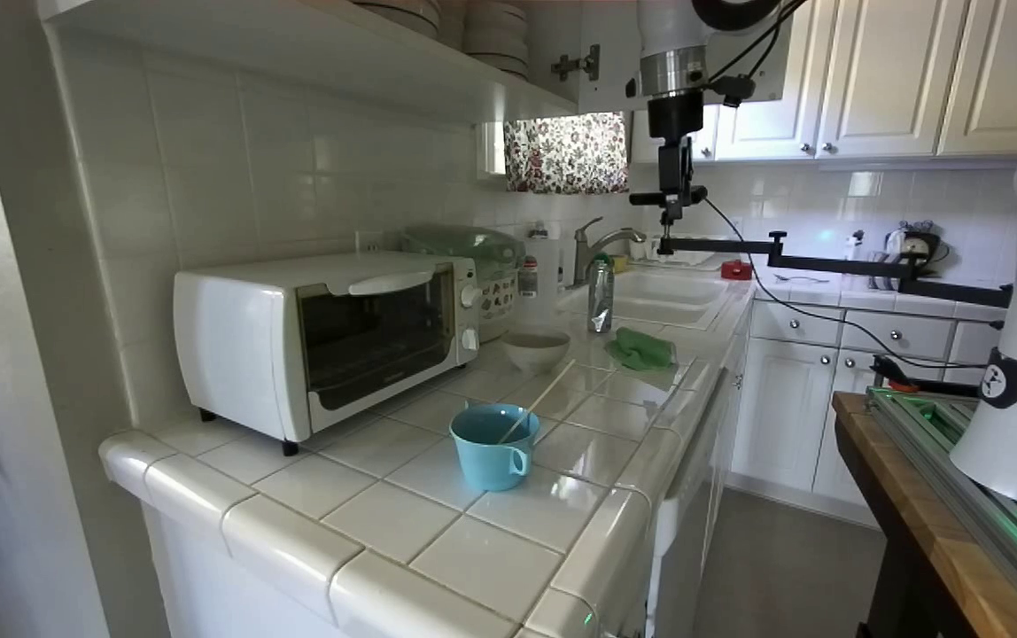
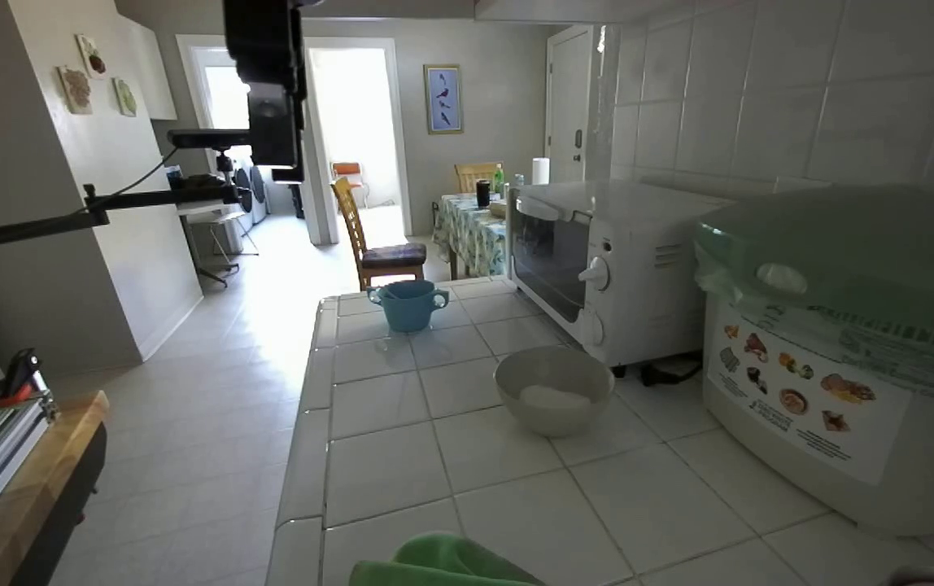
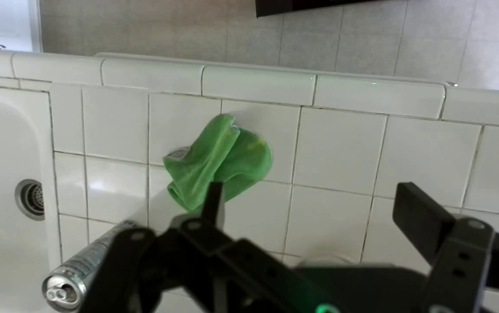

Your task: Pick up the cup and put it on top of the microwave

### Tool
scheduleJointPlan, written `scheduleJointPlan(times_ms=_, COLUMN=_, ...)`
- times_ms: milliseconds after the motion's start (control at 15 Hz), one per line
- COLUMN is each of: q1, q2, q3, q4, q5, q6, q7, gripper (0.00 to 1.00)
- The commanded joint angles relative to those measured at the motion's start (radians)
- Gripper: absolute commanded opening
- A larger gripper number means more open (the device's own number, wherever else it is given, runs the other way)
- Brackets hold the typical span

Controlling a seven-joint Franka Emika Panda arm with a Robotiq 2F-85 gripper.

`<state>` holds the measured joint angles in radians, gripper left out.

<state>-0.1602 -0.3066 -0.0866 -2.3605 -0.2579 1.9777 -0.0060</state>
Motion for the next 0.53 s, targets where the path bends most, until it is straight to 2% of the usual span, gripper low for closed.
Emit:
scheduleJointPlan(times_ms=0, q1=0.023, q2=0.035, q3=-0.01, q4=0.019, q5=-0.001, q6=0.043, q7=-0.043, gripper=1.0)
scheduleJointPlan(times_ms=467, q1=0.08, q2=0.104, q3=0.016, q4=0.026, q5=0.001, q6=0.132, q7=-0.079, gripper=1.0)
